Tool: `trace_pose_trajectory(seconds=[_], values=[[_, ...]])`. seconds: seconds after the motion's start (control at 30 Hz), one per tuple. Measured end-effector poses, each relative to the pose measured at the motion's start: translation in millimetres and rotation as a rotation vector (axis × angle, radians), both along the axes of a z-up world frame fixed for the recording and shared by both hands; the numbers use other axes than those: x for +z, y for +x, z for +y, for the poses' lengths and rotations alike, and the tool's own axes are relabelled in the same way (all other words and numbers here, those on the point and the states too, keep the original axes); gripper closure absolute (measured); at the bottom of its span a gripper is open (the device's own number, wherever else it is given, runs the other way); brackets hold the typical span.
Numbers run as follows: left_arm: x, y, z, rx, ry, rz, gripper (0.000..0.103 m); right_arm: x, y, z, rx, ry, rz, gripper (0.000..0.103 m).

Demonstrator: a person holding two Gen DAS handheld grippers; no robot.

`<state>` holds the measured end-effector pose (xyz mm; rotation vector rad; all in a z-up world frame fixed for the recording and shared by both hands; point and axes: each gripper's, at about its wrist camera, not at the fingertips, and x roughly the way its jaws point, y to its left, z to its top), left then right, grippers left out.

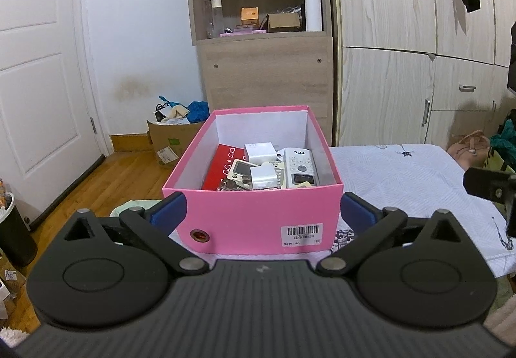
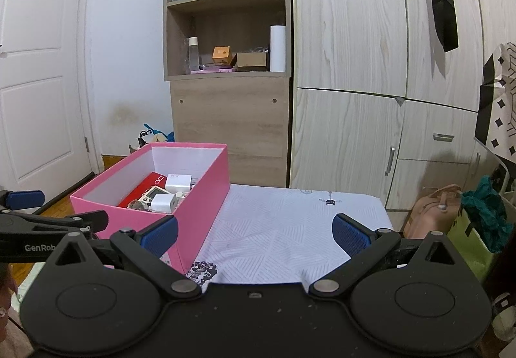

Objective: Organize rigid objects

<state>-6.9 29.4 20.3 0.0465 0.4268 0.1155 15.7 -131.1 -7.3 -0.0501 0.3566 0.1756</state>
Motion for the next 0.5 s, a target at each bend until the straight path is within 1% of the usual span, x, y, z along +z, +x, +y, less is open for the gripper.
trace_pose_trajectory(seconds=[0.23,0.5], values=[[-3.9,2.6,1.4,-0.002,-0.017,0.019,0.000,1.1,-0.1,3.3,0.004,-0.002,0.013,0.000],[-3.2,0.4,-0.3,-0.010,-0.015,0.014,0.000,-0.6,2.6,2.4,-0.001,-0.011,0.022,0.000]])
